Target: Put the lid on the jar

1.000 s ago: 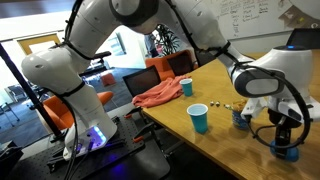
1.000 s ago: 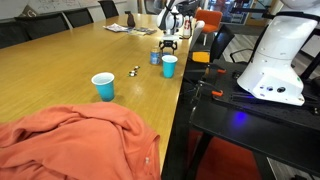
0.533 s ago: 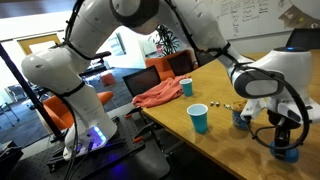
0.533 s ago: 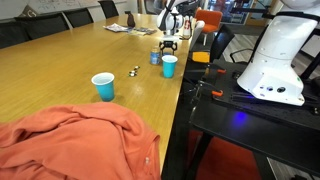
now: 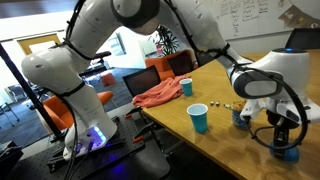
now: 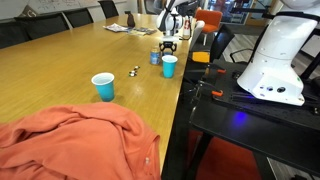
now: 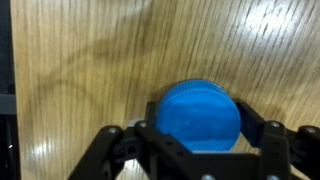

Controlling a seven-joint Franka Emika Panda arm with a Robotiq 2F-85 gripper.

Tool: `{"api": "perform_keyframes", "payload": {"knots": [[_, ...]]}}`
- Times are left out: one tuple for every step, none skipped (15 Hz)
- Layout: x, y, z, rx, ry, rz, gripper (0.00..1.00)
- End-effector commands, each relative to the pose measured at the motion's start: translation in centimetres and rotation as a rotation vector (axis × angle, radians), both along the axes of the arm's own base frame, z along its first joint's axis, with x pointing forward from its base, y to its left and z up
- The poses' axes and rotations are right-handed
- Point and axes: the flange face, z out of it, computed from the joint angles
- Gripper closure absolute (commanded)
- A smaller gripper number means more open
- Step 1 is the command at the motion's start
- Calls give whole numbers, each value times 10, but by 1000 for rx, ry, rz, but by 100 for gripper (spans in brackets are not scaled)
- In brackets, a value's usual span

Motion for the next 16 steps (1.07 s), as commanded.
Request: {"api": "perform_keyframes", "payload": {"knots": [[3, 13, 53, 15, -54, 15, 46], [2, 19, 74, 22, -59, 25, 46], [1, 22, 89, 18, -55, 34, 46], [-2, 28, 105, 25, -44, 56, 46], [-5, 34, 121, 27, -38, 85, 46], [-11, 41, 135, 27, -21, 119, 46], [-17, 49, 150, 30, -8, 158, 46], [-23, 59, 162, 29, 2, 199, 46], [-28, 69, 173, 27, 1, 241, 46], [-33, 83, 182, 27, 3, 275, 46], [-36, 98, 191, 12, -14, 299, 46], [-41, 112, 194, 20, -8, 328, 46], [-43, 126, 197, 14, -16, 353, 46], [-45, 139, 198, 22, -12, 375, 46], [-44, 152, 197, 13, -33, 397, 46], [-43, 162, 196, 11, -41, 412, 46]]}}
